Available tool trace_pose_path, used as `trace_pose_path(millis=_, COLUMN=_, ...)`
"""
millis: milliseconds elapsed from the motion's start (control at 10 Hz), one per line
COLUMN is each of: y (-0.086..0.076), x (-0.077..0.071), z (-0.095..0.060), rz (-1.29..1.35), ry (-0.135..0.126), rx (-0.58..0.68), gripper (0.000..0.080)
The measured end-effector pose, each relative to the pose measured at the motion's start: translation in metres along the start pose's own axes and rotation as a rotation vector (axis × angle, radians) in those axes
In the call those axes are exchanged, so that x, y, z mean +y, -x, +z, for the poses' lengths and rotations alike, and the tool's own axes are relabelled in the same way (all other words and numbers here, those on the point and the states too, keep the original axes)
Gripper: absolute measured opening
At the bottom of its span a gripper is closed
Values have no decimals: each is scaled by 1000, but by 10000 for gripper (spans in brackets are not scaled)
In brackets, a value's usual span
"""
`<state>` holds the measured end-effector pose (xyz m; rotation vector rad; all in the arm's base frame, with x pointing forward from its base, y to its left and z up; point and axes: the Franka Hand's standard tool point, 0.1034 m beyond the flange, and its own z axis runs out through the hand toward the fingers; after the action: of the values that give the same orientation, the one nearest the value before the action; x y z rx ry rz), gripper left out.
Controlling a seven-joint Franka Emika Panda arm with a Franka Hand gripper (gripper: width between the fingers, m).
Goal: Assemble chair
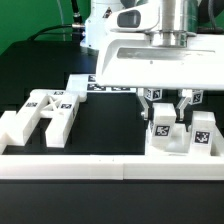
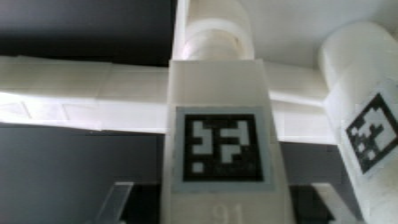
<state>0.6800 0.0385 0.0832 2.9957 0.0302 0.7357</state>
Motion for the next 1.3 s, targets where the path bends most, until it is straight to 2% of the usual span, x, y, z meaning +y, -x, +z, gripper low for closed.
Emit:
trace_pose_path(millis=200, y=-4, x=-7, z=2, rz=-14, ry=-1, rx=24, gripper=291)
trace_pose_path(millis=800, y=-3, x=-6, z=2, rz=-14, ry=-1, rx=29, gripper=291)
trace_pose_path(millis=1300, y=0, x=6, z=2, rz=-5, ry=7, rx=128, gripper=291)
